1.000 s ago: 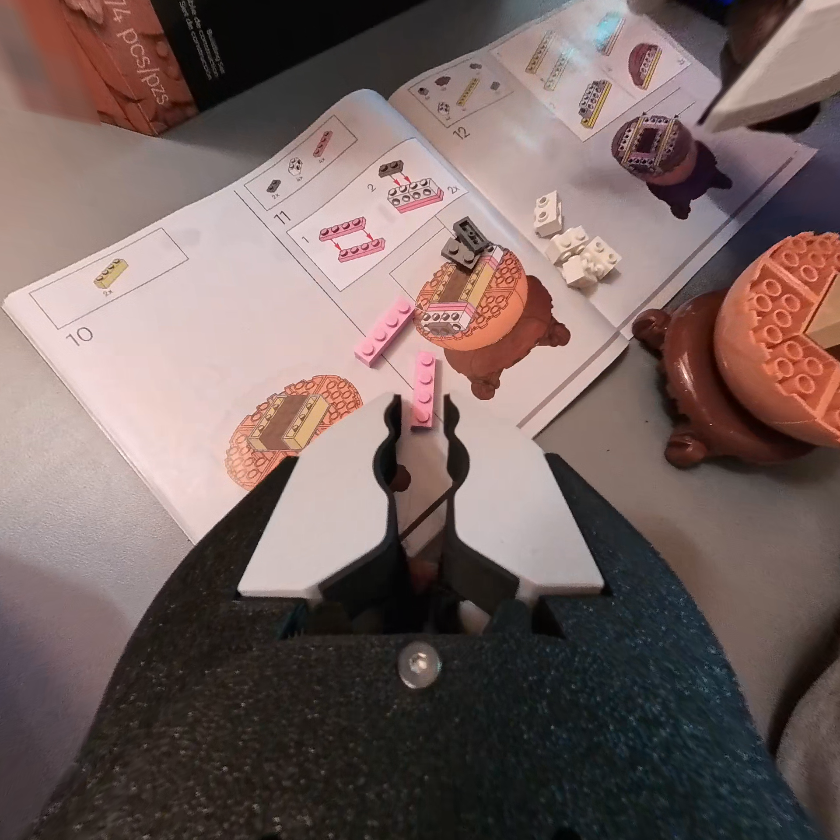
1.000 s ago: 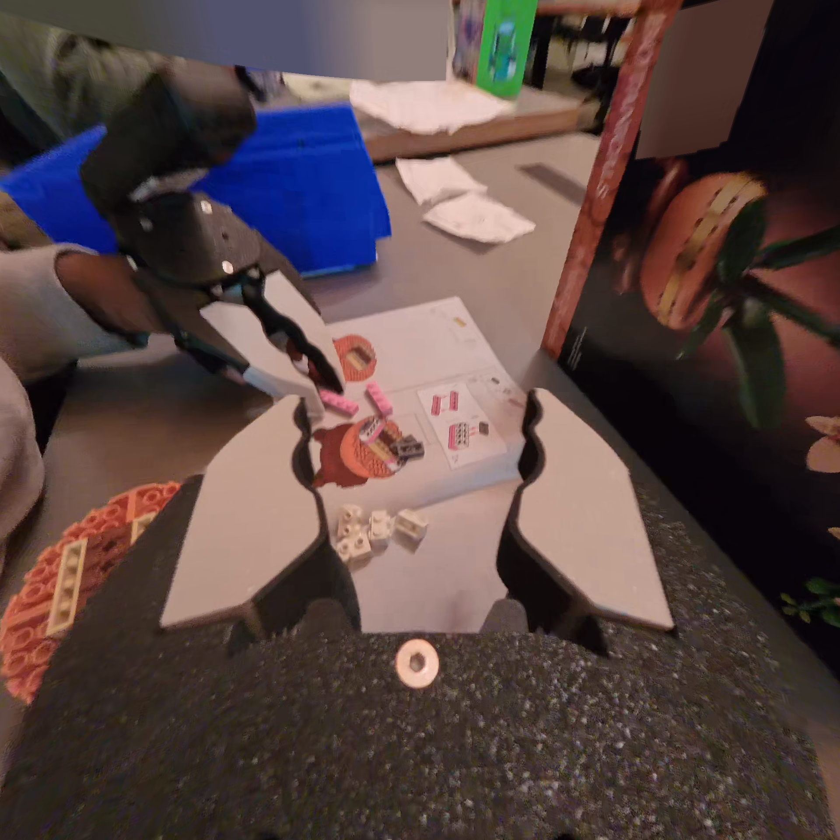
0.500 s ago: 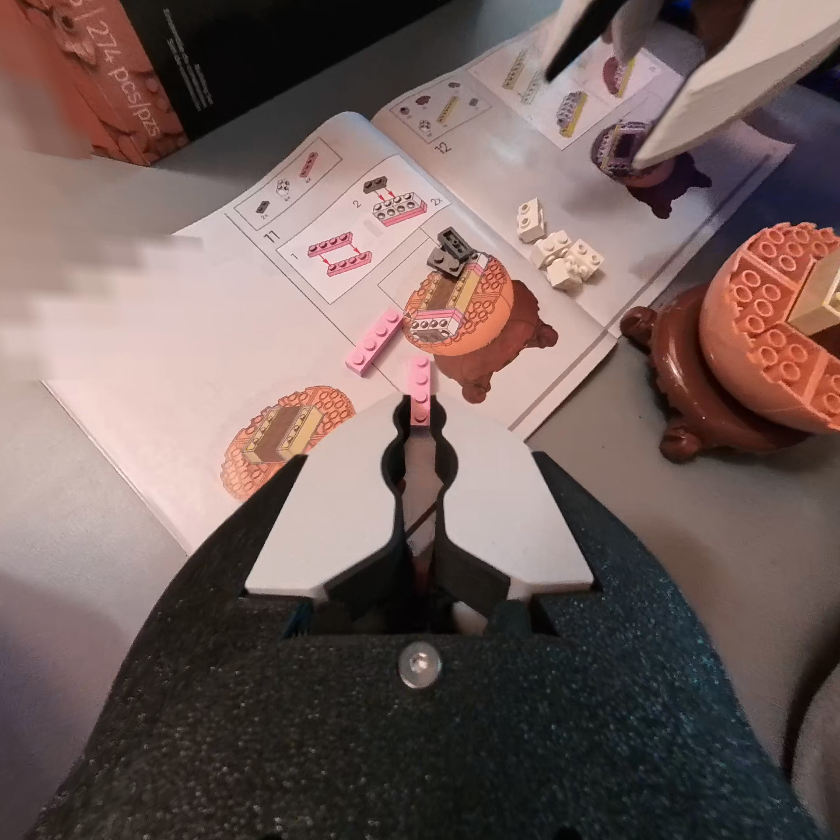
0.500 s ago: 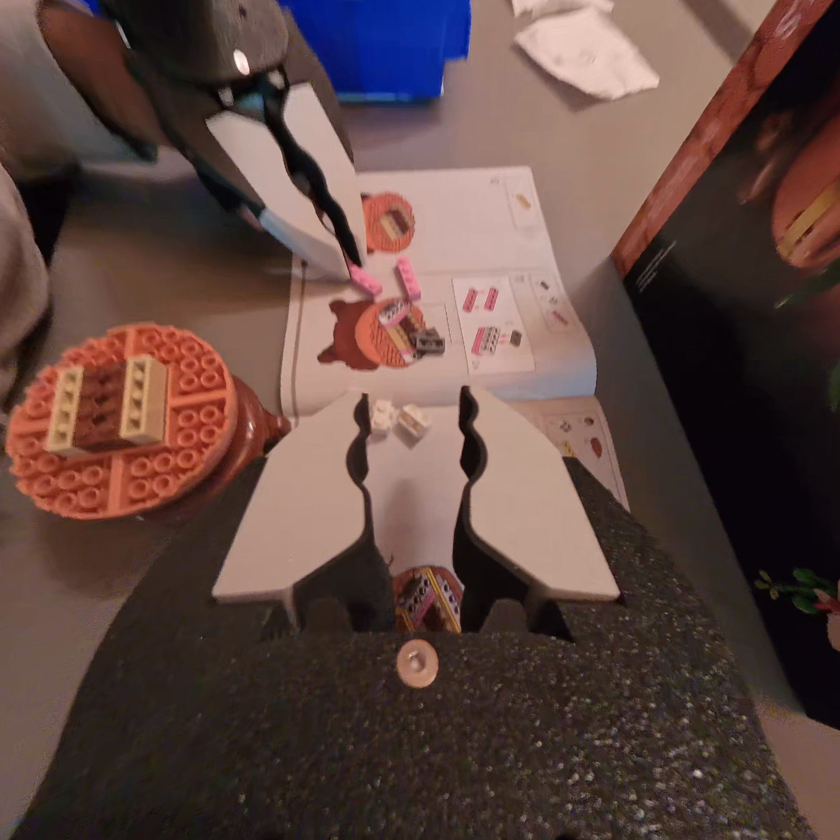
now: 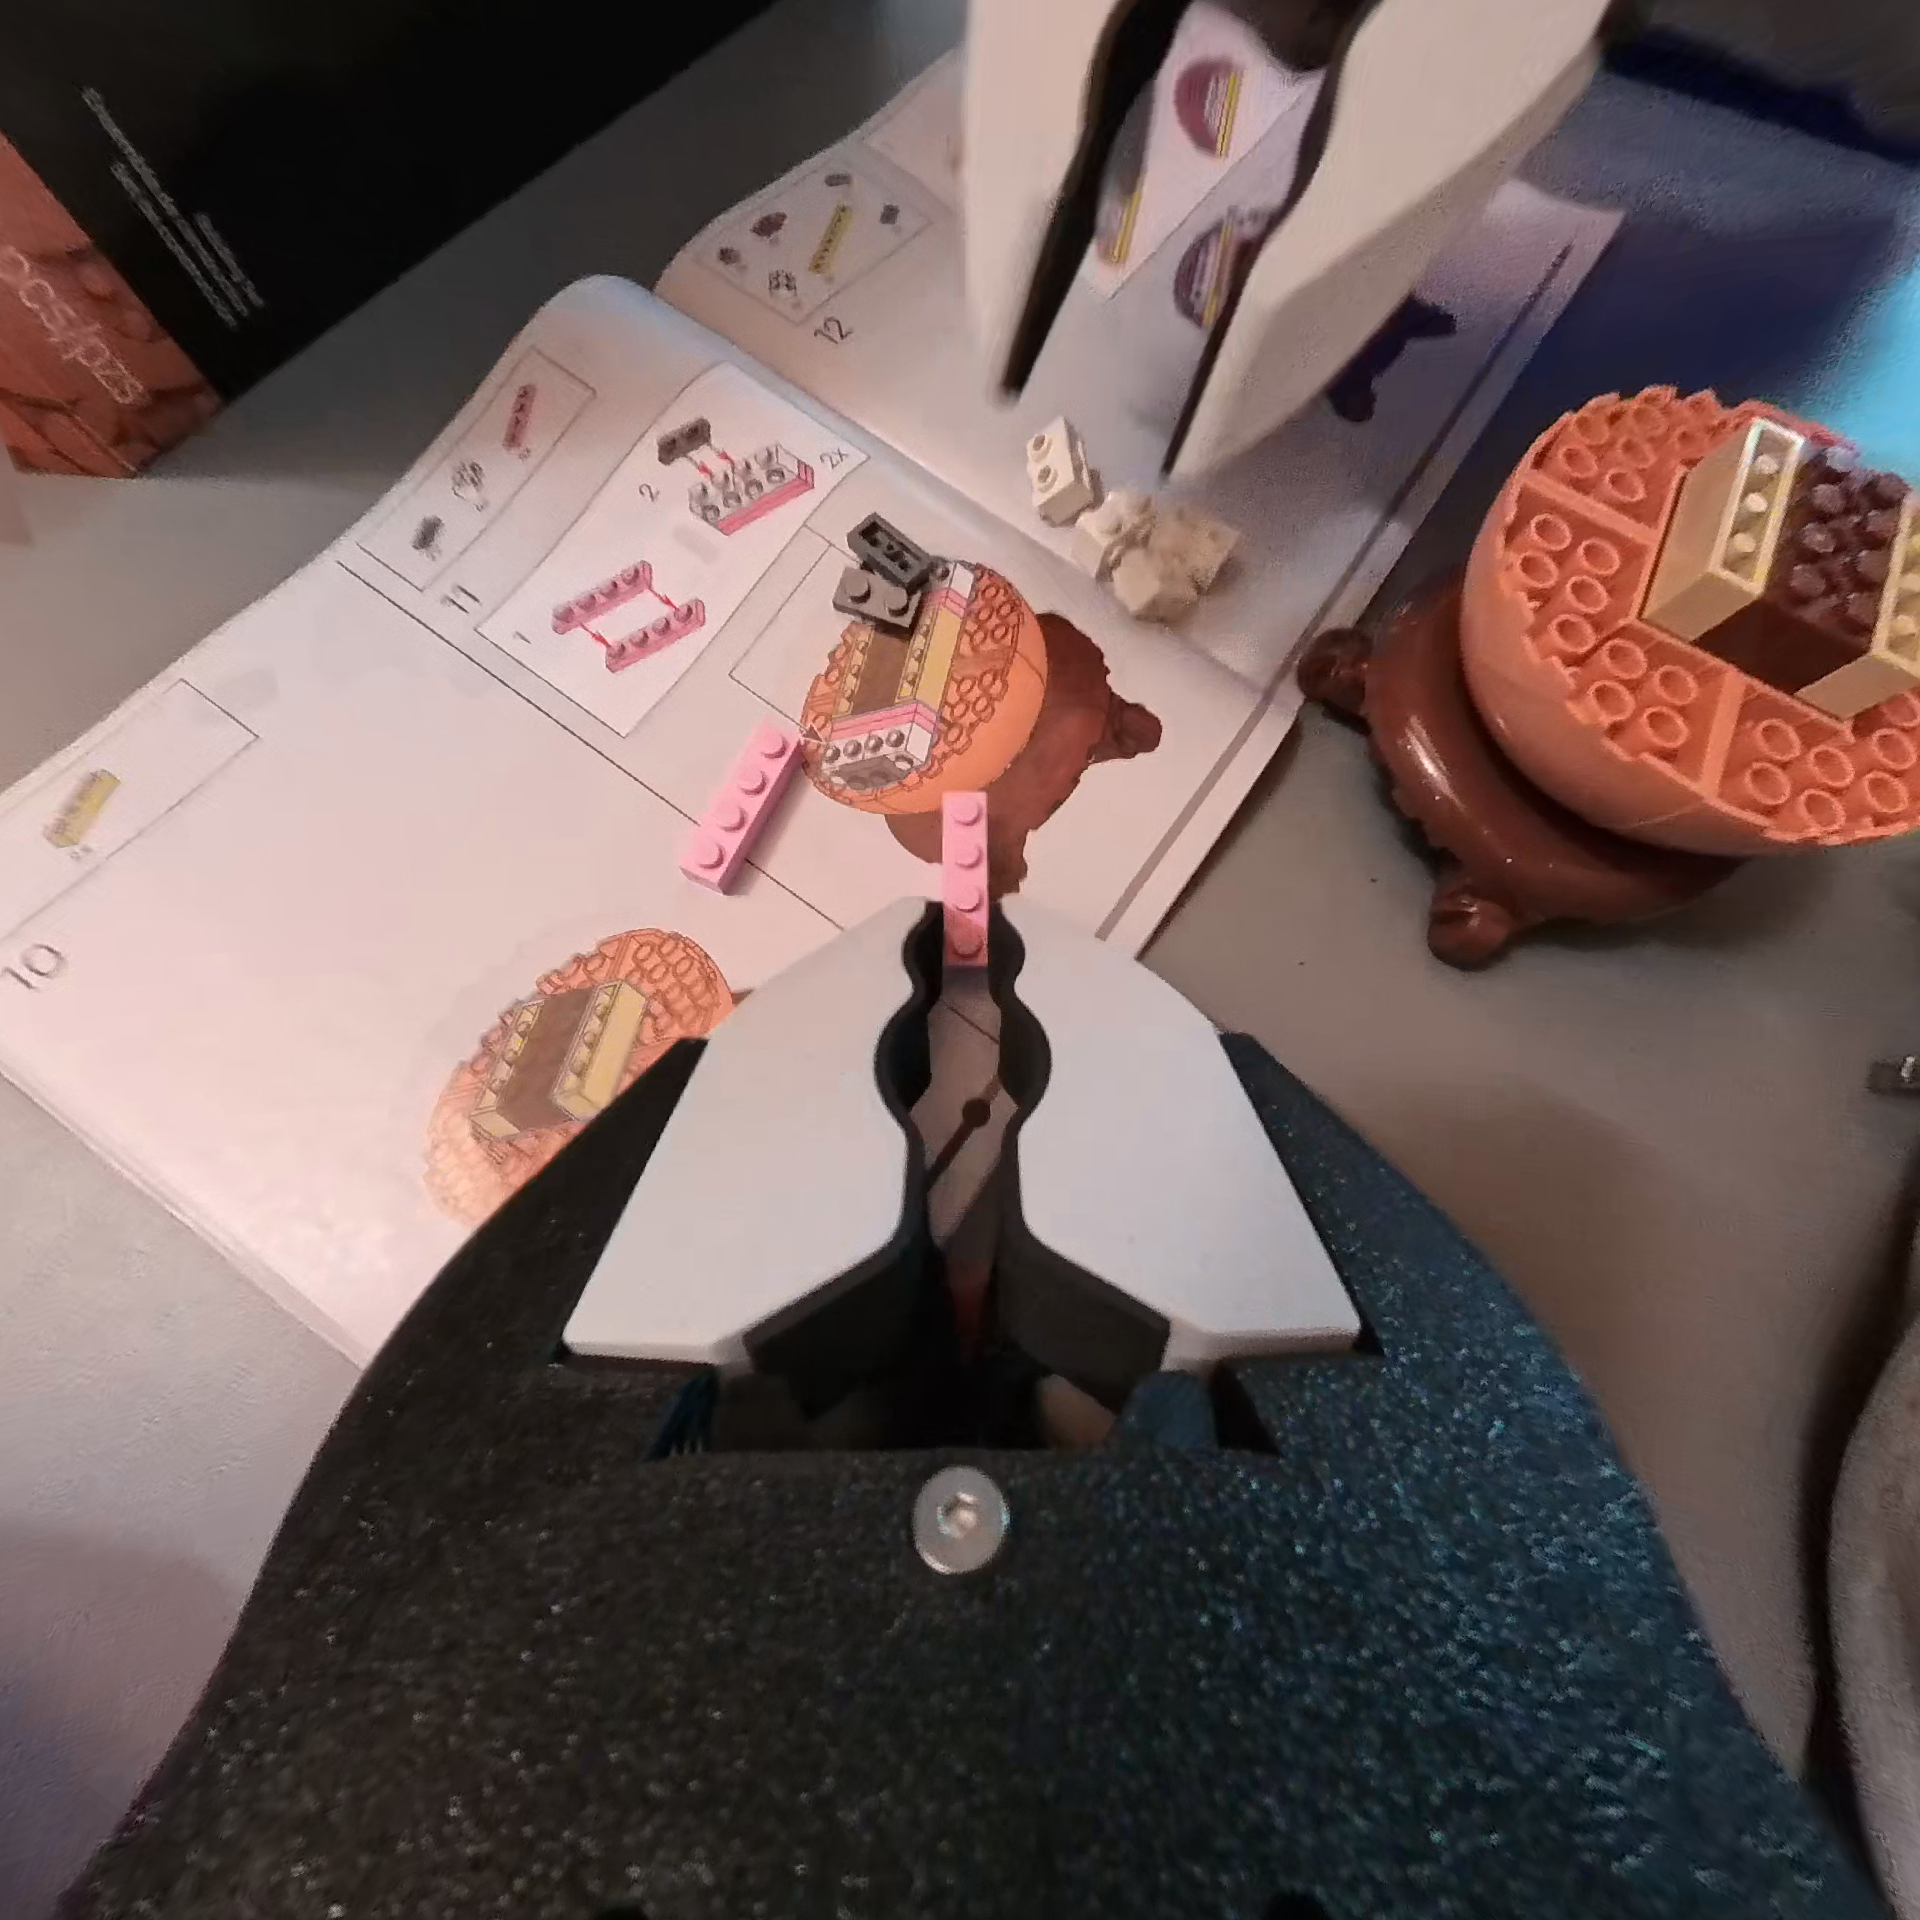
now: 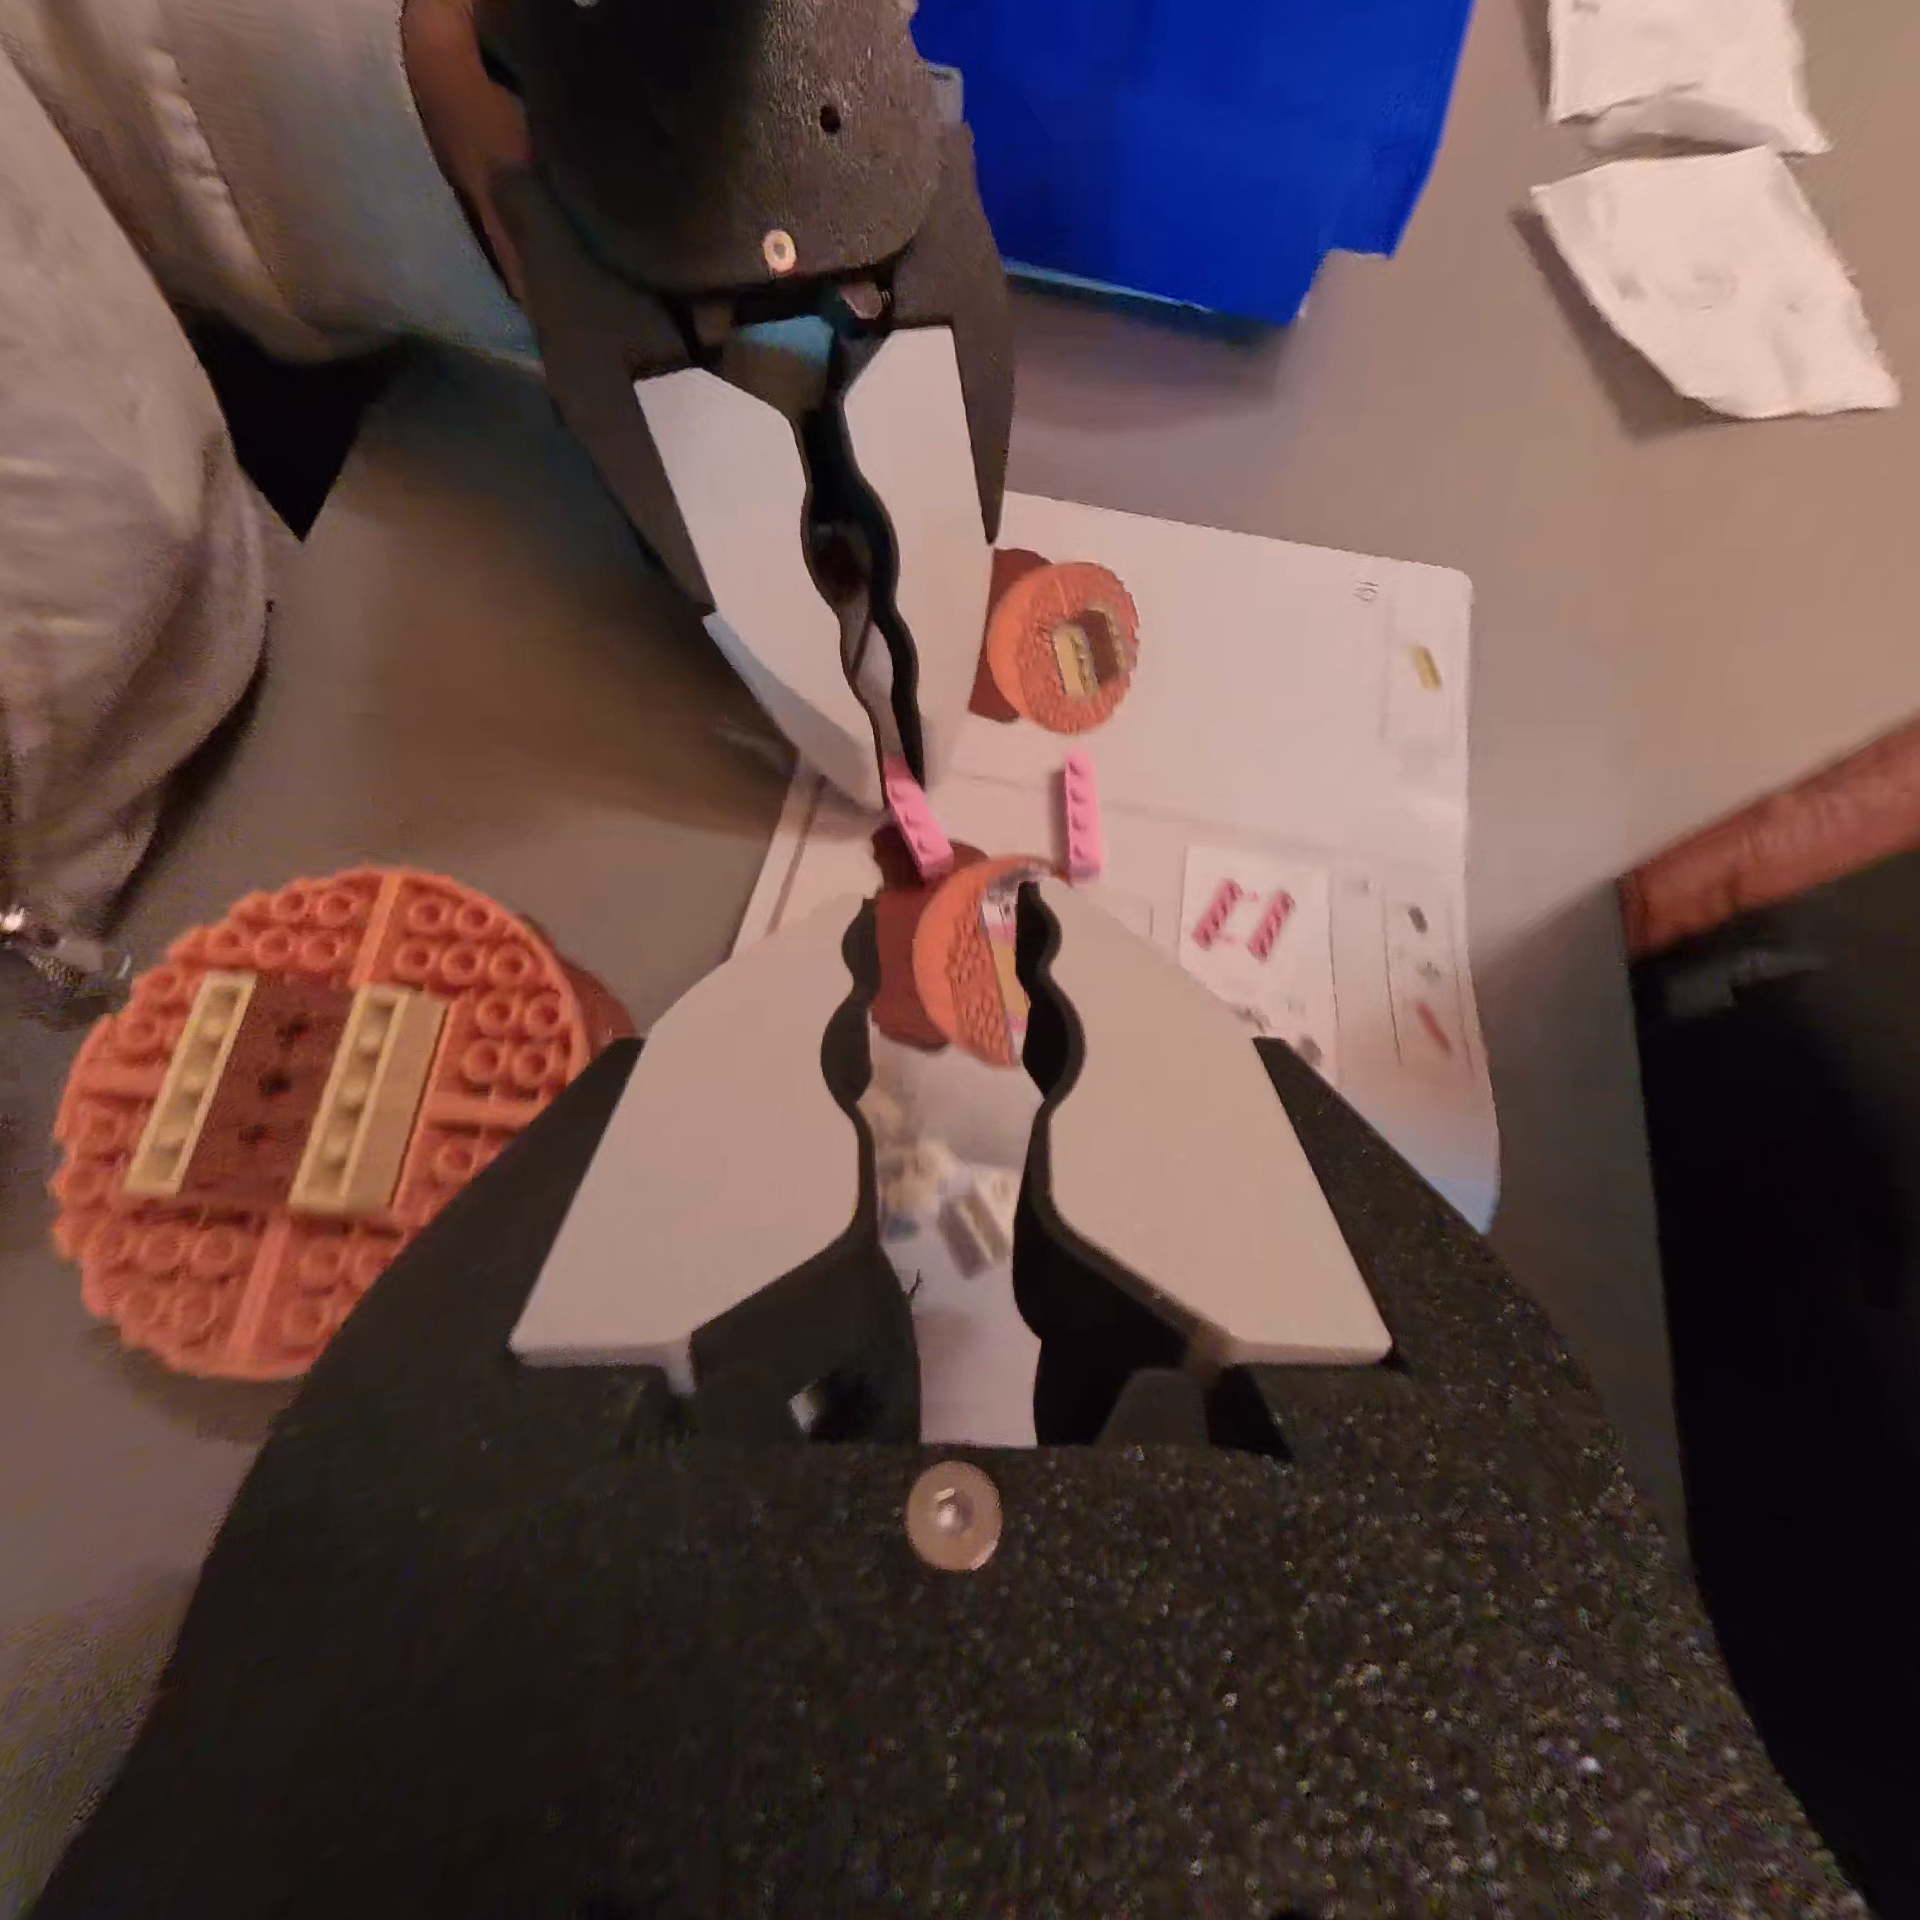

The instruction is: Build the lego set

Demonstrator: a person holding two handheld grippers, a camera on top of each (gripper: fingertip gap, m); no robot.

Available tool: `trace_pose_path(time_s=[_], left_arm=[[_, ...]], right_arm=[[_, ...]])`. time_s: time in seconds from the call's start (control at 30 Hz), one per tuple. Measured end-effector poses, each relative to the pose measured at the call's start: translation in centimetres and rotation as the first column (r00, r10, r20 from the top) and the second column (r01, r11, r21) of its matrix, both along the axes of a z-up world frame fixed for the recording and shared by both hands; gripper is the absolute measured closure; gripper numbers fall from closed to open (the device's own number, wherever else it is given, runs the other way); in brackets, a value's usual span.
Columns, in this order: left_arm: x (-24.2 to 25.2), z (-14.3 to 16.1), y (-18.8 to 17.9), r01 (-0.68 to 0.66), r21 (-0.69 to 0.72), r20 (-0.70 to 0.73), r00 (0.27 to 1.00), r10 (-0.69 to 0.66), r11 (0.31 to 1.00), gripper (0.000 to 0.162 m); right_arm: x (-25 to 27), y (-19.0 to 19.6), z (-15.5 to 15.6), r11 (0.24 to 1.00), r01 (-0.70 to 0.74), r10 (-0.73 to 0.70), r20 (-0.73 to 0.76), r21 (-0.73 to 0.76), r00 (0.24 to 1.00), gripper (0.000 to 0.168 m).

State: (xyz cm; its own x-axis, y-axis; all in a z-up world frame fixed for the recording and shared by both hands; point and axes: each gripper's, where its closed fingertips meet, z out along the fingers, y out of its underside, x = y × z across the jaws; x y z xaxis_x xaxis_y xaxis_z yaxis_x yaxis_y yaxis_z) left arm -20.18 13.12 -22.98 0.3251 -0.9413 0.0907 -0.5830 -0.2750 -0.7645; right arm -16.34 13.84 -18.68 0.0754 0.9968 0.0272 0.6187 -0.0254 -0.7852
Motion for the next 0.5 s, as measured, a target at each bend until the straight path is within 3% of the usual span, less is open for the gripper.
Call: trace_pose_path(time_s=[0.1,0.2,0.33,0.4,0.5], left_arm=[[0.6,1.5,-0.4,0.037,0.027,0.087,0.995,-0.04,0.999,0.155],[0.6,2.2,-0.6,0.055,0.02,0.113,0.992,-0.056,0.998,0.155],[0.8,3.0,-0.9,0.082,0.03,0.146,0.986,-0.086,0.996,0.155],[1.1,3.2,-1.0,0.089,0.039,0.155,0.983,-0.094,0.995,0.155],[1.3,3.6,-1.3,0.119,0.06,0.162,0.979,-0.127,0.991,0.155]], right_arm=[[-2.0,-0.2,-1.5,0.997,-0.07,0.072,0.063,-0.037,0.995,0.14],[-2.8,-0.5,-1.4,0.992,-0.122,0.123,0.034,-0.035,0.992,0.153],[-2.5,-0.7,-1.2,0.994,-0.096,0.097,0.025,-0.046,0.995,0.147],[-2.3,-1.2,-1.2,0.992,-0.114,0.116,0.026,-0.044,0.993,0.159],[-2.0,-1.8,-0.7,0.993,-0.102,0.101,-0.022,-0.06,0.995,0.16]])
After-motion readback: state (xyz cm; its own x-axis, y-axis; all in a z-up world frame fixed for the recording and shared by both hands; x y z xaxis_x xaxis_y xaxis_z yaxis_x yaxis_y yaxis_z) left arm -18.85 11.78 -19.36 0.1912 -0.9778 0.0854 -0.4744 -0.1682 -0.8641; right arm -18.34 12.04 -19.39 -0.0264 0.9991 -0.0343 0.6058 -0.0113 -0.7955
